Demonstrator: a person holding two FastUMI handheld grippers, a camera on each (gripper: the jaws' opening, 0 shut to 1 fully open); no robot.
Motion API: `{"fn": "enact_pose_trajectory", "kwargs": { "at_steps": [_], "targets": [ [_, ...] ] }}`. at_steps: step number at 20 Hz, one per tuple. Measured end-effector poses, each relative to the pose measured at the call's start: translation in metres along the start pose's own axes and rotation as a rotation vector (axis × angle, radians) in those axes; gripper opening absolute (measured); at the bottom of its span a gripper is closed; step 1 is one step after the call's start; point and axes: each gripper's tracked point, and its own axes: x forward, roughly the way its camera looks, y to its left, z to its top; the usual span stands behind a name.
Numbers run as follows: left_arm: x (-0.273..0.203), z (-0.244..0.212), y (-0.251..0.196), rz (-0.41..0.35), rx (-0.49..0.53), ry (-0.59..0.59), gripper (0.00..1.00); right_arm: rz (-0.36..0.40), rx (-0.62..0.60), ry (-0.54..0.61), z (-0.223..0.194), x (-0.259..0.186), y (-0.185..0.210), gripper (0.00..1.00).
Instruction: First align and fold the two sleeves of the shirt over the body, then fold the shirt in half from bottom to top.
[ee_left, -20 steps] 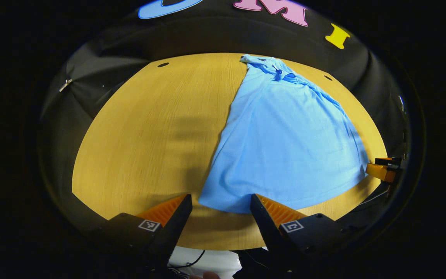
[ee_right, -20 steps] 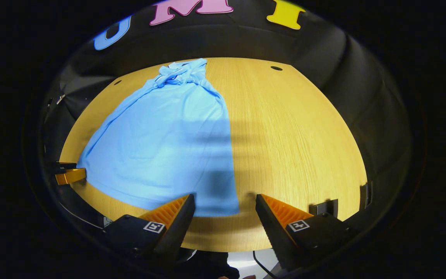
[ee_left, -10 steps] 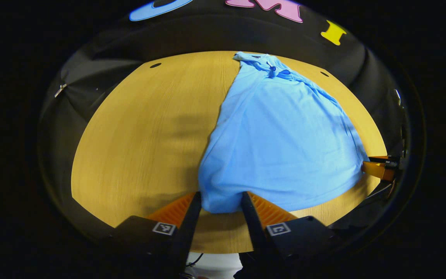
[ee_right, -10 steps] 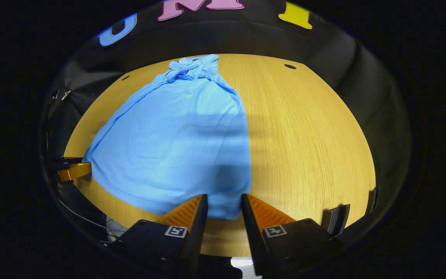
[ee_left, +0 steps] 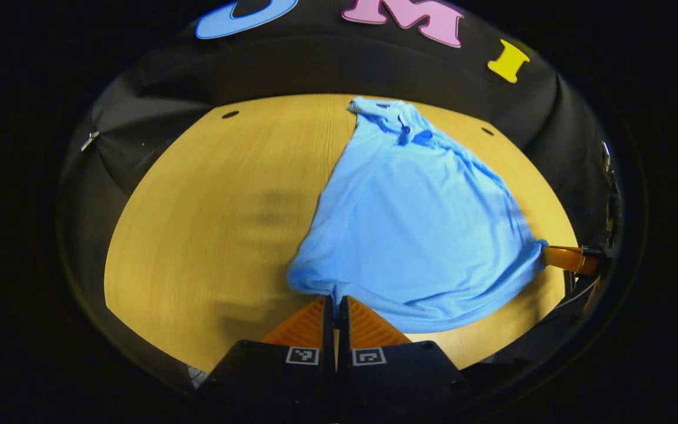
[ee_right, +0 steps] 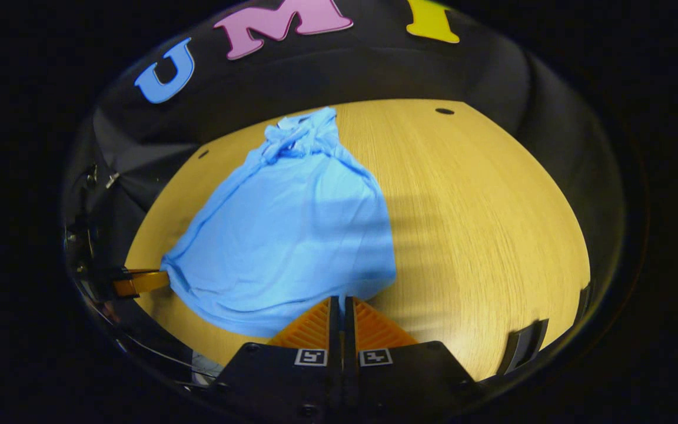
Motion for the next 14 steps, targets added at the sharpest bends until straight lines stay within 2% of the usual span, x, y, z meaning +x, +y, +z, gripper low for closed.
{"fn": "enact_pose_trajectory", "kwargs": {
  "at_steps": [5,6,7,9,12,13,14],
  "targets": [
    [0.011,0.138,-0.018,-0.036,-0.052,-0.202,0.06,0.013,0.050,-0.187,0.119,0.025,-0.002,0.05],
    [0.017,0.164,-0.020,-0.043,-0.060,-0.236,0.02,0.010,0.053,-0.215,0.142,0.035,-0.005,0.05],
    [0.024,0.191,-0.022,-0.041,-0.065,-0.268,0.06,0.010,0.059,-0.243,0.163,0.045,-0.007,0.05],
    [0.039,0.239,-0.021,-0.026,-0.066,-0.331,0.06,0.008,0.068,-0.298,0.204,0.064,-0.010,0.05],
    [0.073,0.294,-0.013,0.004,-0.089,-0.392,0.06,-0.006,0.064,-0.358,0.253,0.103,-0.018,0.05],
    [0.088,0.309,-0.012,0.011,-0.096,-0.407,0.11,-0.005,0.066,-0.374,0.268,0.118,-0.019,0.05],
    [0.102,0.321,-0.009,0.020,-0.098,-0.420,0.06,-0.010,0.066,-0.384,0.281,0.134,-0.022,0.05]
  ]
}}
